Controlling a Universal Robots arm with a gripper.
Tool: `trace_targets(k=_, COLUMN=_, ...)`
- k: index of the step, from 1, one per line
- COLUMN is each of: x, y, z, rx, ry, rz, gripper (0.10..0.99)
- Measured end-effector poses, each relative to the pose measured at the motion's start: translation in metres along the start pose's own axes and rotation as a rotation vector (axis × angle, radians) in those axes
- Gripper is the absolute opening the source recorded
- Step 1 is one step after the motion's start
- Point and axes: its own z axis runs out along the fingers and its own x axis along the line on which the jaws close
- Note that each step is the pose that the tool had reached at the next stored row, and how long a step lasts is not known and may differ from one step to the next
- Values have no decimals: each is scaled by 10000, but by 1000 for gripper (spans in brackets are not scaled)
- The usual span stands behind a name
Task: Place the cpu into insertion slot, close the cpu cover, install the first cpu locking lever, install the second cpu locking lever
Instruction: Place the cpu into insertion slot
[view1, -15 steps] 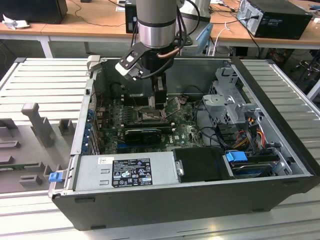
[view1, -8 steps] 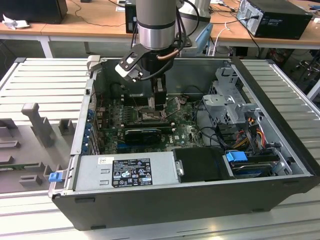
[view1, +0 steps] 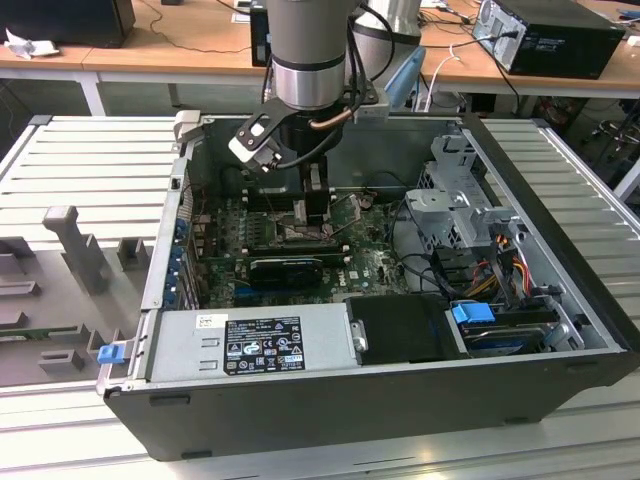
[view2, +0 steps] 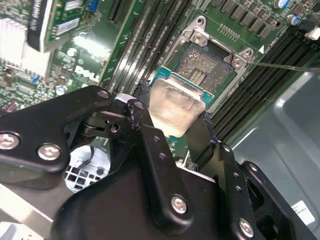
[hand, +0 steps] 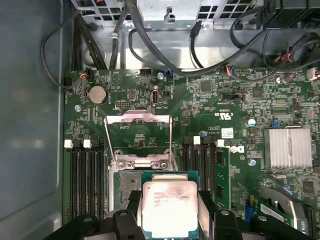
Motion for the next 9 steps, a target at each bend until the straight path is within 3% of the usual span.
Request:
trace_targets(k=3, x=16, y=-18, z=67, rx=1, ry=-2, rz=1, gripper=533)
trace_targets(k=9, x=16, y=-39, z=77, rx=0, ry=0, rz=1, gripper=533)
